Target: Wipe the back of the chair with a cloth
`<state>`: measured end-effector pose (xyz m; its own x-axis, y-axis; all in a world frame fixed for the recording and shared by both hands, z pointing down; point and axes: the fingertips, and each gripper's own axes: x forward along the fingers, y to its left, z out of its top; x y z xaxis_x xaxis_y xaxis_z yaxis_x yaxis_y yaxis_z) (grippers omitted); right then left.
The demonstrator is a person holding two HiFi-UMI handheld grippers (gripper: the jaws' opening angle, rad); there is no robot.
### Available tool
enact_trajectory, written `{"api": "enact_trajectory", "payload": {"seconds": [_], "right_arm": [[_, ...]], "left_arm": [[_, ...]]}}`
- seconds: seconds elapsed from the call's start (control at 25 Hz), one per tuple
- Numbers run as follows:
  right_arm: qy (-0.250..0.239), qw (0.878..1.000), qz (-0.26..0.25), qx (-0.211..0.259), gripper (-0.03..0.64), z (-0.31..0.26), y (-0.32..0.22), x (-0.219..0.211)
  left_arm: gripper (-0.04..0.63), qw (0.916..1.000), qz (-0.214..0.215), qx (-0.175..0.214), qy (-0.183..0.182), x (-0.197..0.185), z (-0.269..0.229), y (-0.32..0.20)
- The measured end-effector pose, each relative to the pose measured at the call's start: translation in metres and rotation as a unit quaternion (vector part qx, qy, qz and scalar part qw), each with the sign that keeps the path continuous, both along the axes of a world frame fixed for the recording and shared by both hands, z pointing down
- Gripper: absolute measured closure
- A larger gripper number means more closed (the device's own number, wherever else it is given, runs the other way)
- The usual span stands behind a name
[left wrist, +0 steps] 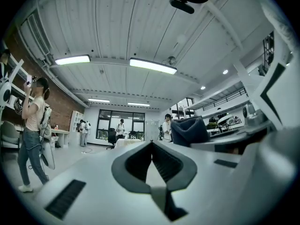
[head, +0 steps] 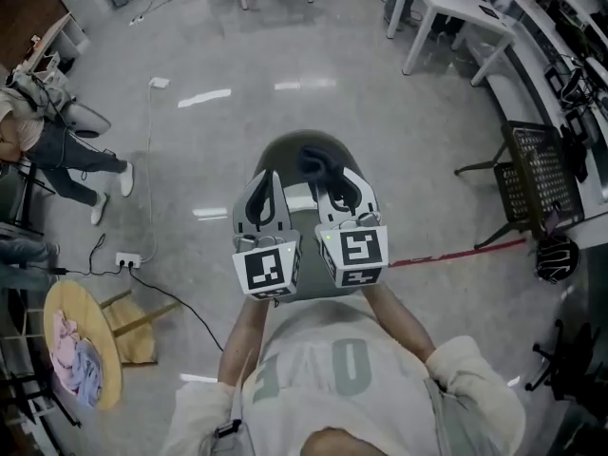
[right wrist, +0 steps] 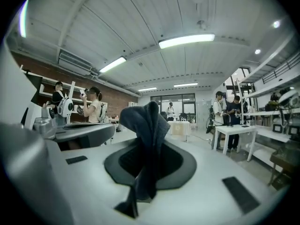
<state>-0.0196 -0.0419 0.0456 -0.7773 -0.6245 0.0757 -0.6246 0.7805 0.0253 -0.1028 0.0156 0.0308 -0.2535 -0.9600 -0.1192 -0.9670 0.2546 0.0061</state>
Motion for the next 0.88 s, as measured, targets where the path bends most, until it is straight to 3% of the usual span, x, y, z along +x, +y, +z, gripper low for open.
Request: {"api": "enact_trajectory", "payload": {"seconds": [0.88], "right_arm": [[-0.002,0.999,0.010,-0.031,0.558,0.018,0.005,0.011]], "left_arm": [[0.580,1.0000,0.008,0.002,0.005,0.003,-0.008,0.005]]}}
